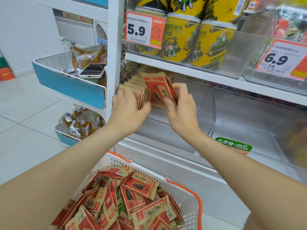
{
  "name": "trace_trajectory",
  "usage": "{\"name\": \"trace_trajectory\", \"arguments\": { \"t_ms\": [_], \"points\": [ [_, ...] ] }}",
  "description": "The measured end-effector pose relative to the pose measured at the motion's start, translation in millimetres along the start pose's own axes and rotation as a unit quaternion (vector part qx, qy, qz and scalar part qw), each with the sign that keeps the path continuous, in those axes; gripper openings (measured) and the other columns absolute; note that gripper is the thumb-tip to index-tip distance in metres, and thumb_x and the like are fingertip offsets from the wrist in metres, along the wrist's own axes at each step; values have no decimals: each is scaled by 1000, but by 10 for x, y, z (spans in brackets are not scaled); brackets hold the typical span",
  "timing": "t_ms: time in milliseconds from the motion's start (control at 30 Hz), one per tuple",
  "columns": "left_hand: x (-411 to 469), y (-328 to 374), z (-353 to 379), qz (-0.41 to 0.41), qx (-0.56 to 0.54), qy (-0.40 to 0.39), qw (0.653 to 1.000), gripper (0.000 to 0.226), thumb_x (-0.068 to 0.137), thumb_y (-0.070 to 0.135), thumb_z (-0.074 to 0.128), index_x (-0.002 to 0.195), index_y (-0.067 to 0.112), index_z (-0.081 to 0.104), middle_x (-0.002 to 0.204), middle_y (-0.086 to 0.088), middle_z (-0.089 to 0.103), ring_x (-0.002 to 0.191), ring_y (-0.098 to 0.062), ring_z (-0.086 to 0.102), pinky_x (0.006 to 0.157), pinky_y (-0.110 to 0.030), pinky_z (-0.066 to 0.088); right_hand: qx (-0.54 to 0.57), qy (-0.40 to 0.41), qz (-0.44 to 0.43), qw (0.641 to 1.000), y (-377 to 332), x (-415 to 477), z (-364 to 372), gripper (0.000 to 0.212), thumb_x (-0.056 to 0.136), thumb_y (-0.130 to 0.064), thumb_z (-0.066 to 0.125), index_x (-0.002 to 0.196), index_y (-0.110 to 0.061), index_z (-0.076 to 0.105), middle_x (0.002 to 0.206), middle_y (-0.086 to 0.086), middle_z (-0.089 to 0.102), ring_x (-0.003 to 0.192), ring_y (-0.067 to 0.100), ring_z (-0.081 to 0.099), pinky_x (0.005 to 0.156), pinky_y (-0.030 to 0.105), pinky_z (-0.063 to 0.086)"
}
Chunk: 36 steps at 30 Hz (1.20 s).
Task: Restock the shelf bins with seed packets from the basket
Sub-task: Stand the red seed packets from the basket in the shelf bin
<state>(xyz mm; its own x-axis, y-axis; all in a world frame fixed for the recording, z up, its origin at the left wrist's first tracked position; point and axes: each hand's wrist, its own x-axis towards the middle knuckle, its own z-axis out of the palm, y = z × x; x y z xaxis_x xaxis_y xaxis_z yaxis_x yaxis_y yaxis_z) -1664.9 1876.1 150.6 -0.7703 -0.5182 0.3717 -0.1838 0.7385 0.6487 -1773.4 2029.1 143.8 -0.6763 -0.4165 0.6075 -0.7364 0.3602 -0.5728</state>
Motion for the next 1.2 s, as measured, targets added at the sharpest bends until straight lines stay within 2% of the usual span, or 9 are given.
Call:
{"name": "trace_trajectory", "arguments": {
  "t_ms": [133,267,400,533,633,767,833,1033,1200],
  "points": [
    [-18,-95,-6,156,269,-24,950,55,85,42,63,131,15,51,141,-14,42,129,-38,39,105,-50,37,-56,-88,144,984,192,144,80,29,101,-18,62,127,-18,49,112,3,71,95,24,61,78,32,45],
    [24,-216,68,191,411,-59,890,77,76,52,67,143,20,48,162,-22,23,150,-49,20,122,-62,22,-25,-105,272,956,288,389,201,30,101,-17,60,130,-13,51,121,11,67,114,33,62,98,47,54],
    [107,-276,118,220,442,-60,868,75,80,48,64,149,24,46,173,-19,-8,156,-53,-1,126,-64,8,-13,-109,306,946,414,609,345,31,100,-13,56,130,-13,45,115,6,63,109,32,62,94,44,54],
    [158,-332,135,236,435,-69,866,66,80,49,62,140,24,53,173,-18,-11,156,-54,-4,126,-64,10,-37,-87,315,944,547,744,533,46,93,-13,64,135,-11,46,123,10,60,112,30,62,93,40,53],
    [188,-380,154,243,424,-73,870,61,78,49,62,133,22,56,173,-18,-11,156,-53,-5,127,-63,12,-75,-95,309,943,587,869,664,49,97,-2,53,142,-7,36,124,14,61,107,30,63,83,36,48],
    [222,-397,173,246,407,-78,876,56,76,46,63,126,21,60,173,-18,-9,156,-53,-6,126,-65,13,-61,-114,311,942,560,946,819,90,95,-4,61,163,-4,2,146,17,55,128,34,58,109,44,49],
    [233,-393,177,246,404,-85,877,55,77,48,64,125,22,61,173,-18,-10,156,-53,-7,125,-65,13,-31,-113,322,939,558,951,853,95,97,-3,59,163,-4,-10,148,15,54,127,28,57,110,39,47],
    [242,-384,168,245,393,-90,881,52,79,50,67,124,23,62,173,-16,-14,157,-52,-9,126,-65,12,4,-137,343,929,630,944,831,73,85,-9,61,152,2,34,126,13,66,114,32,66,84,33,53],
    [226,-374,142,242,369,-101,892,55,82,47,74,127,21,57,173,-15,-15,157,-50,-12,127,-66,9,-55,-161,304,938,561,860,723,59,79,-24,56,132,3,55,116,14,68,102,31,68,80,32,56]
  ]
}}
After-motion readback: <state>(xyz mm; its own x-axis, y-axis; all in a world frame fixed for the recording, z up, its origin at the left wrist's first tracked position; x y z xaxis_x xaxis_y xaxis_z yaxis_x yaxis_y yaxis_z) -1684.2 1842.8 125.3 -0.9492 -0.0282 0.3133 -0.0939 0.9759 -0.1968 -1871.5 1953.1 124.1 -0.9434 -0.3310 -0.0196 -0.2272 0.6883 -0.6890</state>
